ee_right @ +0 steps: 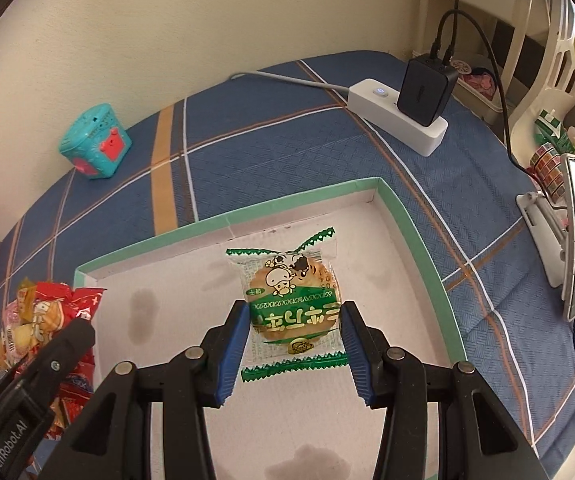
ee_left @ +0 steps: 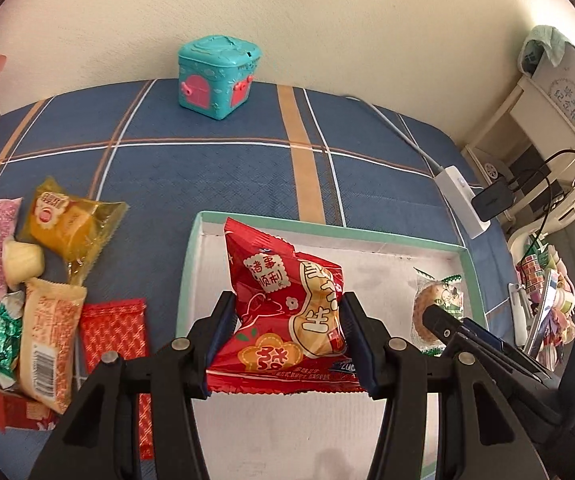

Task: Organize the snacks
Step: 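Carry both snacks over the white tray and open both tools to drop them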

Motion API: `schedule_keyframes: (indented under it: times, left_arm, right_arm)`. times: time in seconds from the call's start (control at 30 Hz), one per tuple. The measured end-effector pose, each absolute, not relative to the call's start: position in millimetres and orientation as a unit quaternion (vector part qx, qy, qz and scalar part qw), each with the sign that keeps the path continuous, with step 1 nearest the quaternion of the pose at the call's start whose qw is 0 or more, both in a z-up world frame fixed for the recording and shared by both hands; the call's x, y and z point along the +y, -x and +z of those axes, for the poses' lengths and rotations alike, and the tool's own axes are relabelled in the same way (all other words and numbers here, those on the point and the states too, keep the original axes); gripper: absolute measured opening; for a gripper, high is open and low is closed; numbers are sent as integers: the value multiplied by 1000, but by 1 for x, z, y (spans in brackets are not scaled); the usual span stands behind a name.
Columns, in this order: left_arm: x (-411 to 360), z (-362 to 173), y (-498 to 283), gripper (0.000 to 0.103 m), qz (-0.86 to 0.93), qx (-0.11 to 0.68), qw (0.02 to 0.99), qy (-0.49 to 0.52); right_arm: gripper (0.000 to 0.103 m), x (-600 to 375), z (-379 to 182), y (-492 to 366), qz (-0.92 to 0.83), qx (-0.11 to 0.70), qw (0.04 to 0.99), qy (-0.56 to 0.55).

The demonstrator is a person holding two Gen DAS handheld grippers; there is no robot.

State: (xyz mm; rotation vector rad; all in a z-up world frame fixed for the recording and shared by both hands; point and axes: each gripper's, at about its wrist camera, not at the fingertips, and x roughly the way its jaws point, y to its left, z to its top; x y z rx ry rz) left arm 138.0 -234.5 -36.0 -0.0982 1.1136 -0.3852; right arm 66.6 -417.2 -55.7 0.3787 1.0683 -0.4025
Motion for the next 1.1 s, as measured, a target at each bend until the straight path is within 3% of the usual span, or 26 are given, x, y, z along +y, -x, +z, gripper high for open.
schedule_keyframes:
  times: [0.43, 0.77, 0.93, 1.03, 1.1]
  left_arm:
    - [-246, -72, -147, 54, -174, 548, 817, 40]
    - [-247, -70, -148, 55, -172, 553, 814, 49]
    - [-242, -59, -147, 63, -175, 543, 819, 59]
    - [-238, -51, -144, 67, -175, 536, 823, 69]
    - [-233, -46, -143, 72, -173, 534, 824, 73]
  right_arm:
    - [49, -428, -74, -75, -206, 520, 810, -176]
    - [50, -429, -76, -76, -201, 525, 808, -179]
    - [53, -427, -71, -76, -193, 523, 811, -178]
    - [62, -425, -64, -74, -188, 519, 815, -178]
    - [62, -424, -59, -72, -188, 517, 817, -173]
